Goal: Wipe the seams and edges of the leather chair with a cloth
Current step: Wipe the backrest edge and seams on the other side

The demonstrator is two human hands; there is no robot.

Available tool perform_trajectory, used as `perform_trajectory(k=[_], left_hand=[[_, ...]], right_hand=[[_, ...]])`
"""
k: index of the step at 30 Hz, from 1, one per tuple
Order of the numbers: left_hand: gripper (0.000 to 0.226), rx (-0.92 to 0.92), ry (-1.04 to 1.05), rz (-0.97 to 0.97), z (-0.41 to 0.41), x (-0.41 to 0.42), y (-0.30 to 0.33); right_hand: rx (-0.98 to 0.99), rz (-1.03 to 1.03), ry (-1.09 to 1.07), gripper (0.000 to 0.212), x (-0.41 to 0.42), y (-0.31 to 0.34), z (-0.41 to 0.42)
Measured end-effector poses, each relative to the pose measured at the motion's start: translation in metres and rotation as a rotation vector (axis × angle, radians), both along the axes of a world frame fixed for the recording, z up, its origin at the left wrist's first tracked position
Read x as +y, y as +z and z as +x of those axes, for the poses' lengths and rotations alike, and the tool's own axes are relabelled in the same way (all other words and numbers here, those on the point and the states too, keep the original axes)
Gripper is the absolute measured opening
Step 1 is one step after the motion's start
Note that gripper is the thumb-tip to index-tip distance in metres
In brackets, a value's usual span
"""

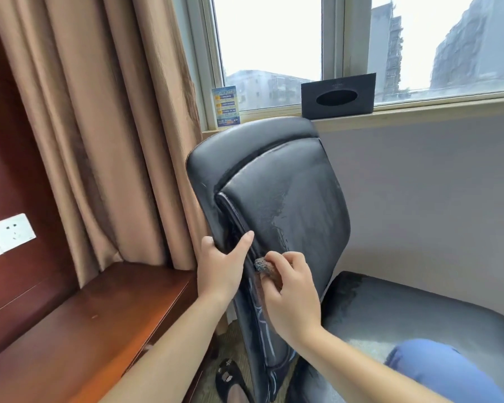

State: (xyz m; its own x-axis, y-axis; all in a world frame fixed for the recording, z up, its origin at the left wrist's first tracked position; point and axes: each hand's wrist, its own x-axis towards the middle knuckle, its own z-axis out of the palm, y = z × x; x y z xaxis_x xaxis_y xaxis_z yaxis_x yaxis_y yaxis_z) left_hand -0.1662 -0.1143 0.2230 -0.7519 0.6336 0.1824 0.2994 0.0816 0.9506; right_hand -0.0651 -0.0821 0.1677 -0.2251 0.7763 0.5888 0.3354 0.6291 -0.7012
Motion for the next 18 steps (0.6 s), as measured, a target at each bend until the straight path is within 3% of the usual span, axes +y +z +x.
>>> perform_trajectory(k=[3,10,18], left_hand=[[0.038,-0.080,0.010,0.116,0.016,-0.012,-0.002],[0.042,-0.131,0.089,0.283,0.048,-0.038,-0.016],[0.046,-0.277,0.126,0.358,0.061,-0.036,-0.022]], right_hand=[[0.073,-0.044,0.002,0.022,-0.016,-0.001,0.009],[0.357,-0.333,0.049,0.015,-0.025,0.001,0.026],[0.271,-0.296,0.123,0.014,-0.030,-0.014,0.037]])
